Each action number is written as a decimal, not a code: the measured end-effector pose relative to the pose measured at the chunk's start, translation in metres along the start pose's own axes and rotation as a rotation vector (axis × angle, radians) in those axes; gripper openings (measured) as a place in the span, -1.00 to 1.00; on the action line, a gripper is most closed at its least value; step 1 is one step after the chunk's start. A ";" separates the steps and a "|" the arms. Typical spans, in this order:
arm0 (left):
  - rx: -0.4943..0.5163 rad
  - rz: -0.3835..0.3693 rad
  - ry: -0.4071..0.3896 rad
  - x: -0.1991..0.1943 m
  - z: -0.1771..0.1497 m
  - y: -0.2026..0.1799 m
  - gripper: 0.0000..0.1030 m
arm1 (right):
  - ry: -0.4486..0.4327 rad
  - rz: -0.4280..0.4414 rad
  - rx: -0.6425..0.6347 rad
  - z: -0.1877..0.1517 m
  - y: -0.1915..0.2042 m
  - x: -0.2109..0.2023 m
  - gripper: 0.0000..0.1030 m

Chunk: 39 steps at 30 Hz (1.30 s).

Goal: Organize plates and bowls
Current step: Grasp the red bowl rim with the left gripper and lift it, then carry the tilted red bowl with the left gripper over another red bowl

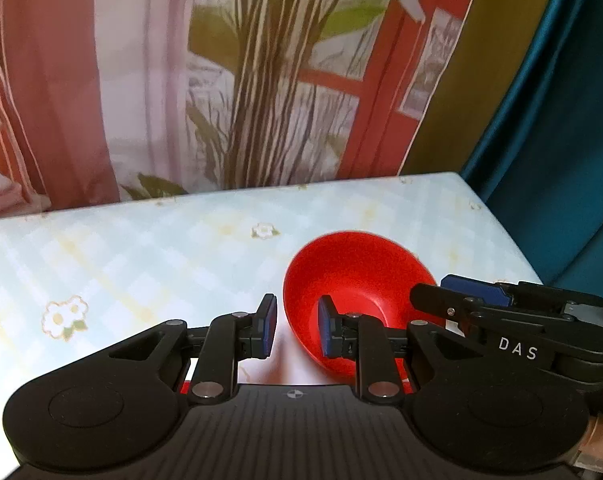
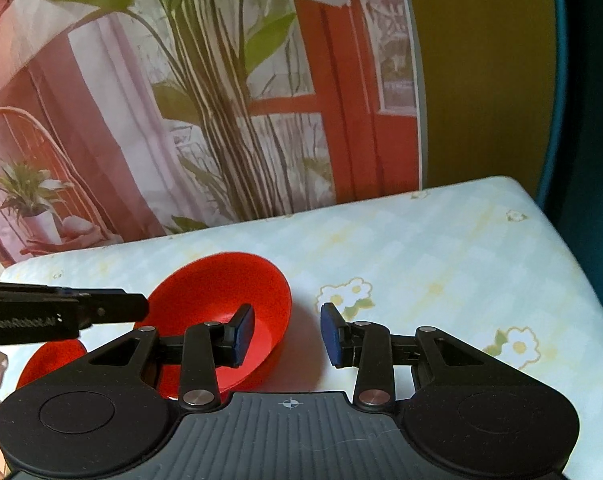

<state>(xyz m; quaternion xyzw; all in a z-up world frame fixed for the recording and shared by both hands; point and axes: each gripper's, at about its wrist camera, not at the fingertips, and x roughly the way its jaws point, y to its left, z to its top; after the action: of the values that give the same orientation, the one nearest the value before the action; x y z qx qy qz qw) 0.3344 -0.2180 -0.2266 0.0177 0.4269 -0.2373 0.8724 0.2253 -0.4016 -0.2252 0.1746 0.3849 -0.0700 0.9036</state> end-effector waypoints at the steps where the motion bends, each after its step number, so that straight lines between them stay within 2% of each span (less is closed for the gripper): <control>1: 0.007 0.000 0.009 0.003 0.000 -0.001 -0.55 | 0.005 0.002 0.004 -0.001 0.000 0.001 -0.34; 4: 0.037 0.002 0.023 0.008 -0.001 -0.004 -0.54 | 0.014 0.010 0.011 -0.005 0.001 0.004 -0.34; 7: 0.033 -0.006 0.031 0.010 0.000 -0.004 -0.44 | 0.025 0.015 0.014 -0.008 0.002 0.006 -0.35; 13: 0.065 0.010 0.048 0.014 -0.002 -0.005 -0.44 | 0.034 0.029 0.026 -0.012 0.005 0.009 -0.49; 17: 0.049 -0.024 0.058 0.015 -0.004 -0.002 -0.46 | 0.035 0.045 0.026 -0.014 0.007 0.009 -0.55; 21: 0.054 -0.034 0.039 0.011 -0.003 -0.003 -0.59 | 0.033 0.040 0.027 -0.015 0.008 0.007 -0.60; 25: 0.064 -0.043 0.016 0.002 -0.001 -0.007 -0.59 | 0.017 0.042 0.051 -0.012 0.004 0.001 -0.66; 39: 0.122 -0.042 -0.068 -0.053 -0.002 -0.024 -0.59 | -0.047 0.026 0.021 0.002 0.021 -0.038 -0.66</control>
<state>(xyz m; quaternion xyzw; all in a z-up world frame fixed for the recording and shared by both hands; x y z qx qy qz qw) 0.2945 -0.2173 -0.1837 0.0538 0.3819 -0.2817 0.8786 0.2062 -0.3831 -0.1912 0.1875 0.3607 -0.0663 0.9112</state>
